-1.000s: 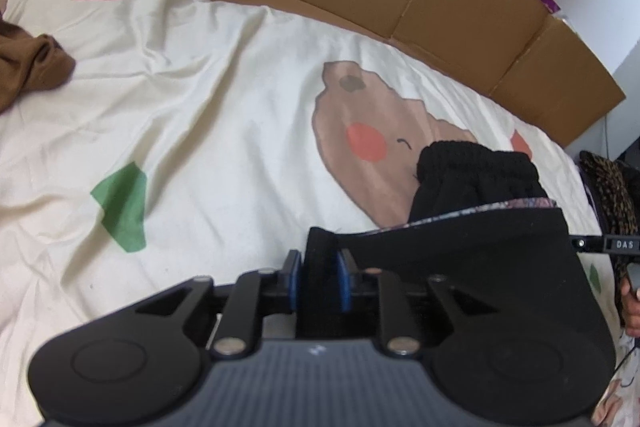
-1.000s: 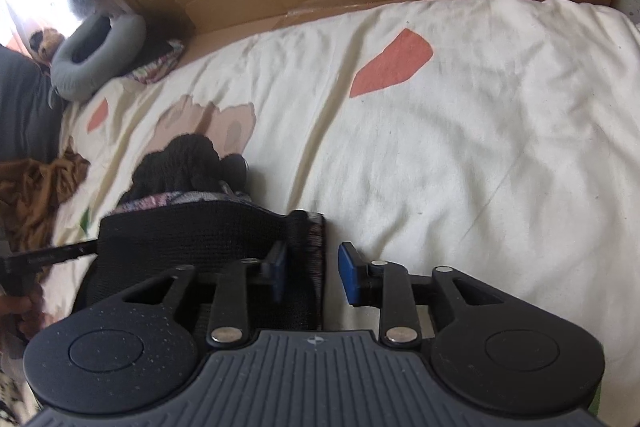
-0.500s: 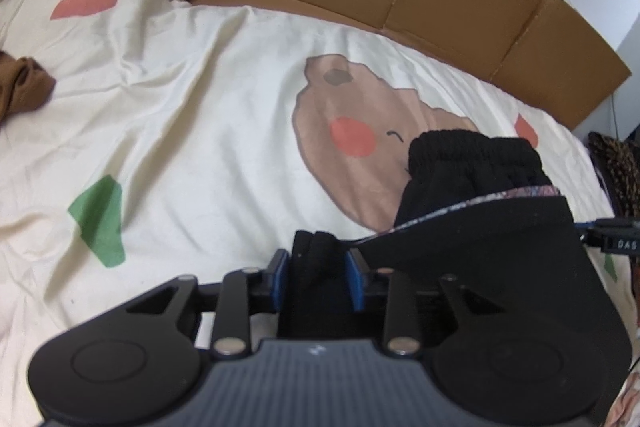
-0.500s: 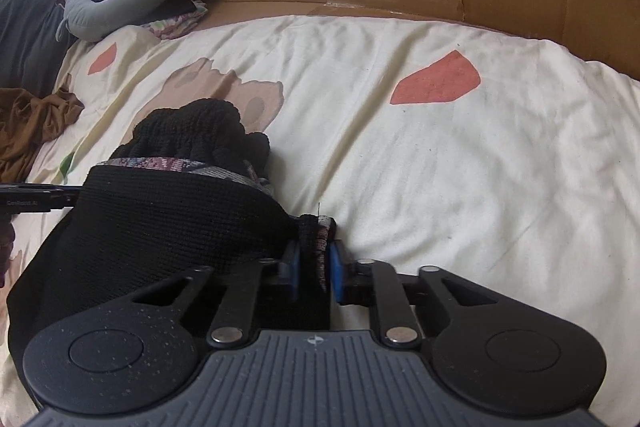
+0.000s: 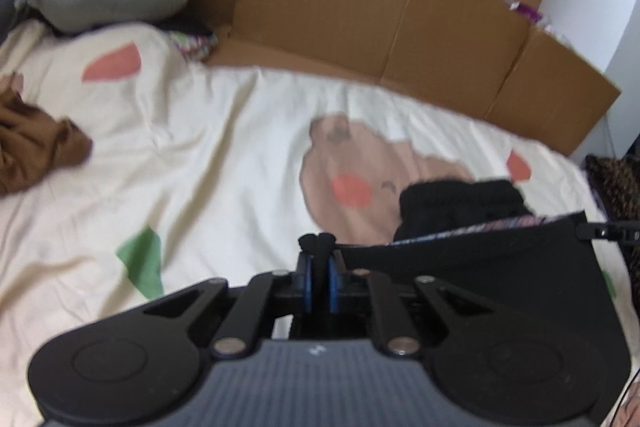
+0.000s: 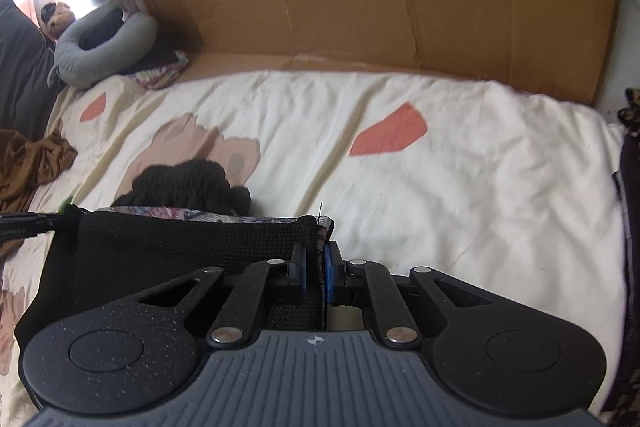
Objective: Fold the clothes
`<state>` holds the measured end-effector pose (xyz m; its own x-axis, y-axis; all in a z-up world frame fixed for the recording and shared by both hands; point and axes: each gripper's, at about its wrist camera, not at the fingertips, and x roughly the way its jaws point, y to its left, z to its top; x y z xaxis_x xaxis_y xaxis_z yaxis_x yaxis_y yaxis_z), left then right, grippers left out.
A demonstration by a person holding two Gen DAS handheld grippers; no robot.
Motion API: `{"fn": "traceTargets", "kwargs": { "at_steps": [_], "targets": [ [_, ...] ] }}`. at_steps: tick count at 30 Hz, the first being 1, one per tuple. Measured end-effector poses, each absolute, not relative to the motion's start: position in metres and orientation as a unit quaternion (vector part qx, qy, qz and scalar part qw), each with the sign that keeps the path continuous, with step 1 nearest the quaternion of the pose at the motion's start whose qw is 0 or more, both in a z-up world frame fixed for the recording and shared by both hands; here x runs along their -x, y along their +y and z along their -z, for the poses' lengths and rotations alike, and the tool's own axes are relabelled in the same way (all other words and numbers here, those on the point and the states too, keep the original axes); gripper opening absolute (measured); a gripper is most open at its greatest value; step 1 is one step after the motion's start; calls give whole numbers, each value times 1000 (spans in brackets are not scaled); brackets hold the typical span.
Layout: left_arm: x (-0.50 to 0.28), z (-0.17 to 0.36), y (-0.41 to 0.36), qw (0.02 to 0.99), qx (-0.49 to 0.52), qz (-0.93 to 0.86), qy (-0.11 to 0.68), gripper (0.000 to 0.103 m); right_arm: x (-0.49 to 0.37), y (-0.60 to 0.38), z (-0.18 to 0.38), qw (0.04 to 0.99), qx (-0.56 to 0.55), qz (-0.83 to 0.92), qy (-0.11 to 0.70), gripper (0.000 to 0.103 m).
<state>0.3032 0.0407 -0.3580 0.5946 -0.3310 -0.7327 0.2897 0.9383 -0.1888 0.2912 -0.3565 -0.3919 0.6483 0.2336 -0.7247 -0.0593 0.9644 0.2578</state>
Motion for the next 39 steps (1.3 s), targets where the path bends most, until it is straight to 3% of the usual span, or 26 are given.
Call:
{"fn": "traceTargets", "kwargs": {
  "at_steps": [11,25,39],
  "targets": [
    [-320,332,28,906,24,181,382,8,-292,-363,366,916,-109,-58,381,7],
    [-346,355,23,906,32,167,388,7,-312,-361,370,916,-94,-38,388,7],
    [-366,400,3,886,-22,170,432,7,-344,-361,416,886,-109,-26,449,7]
  ]
}}
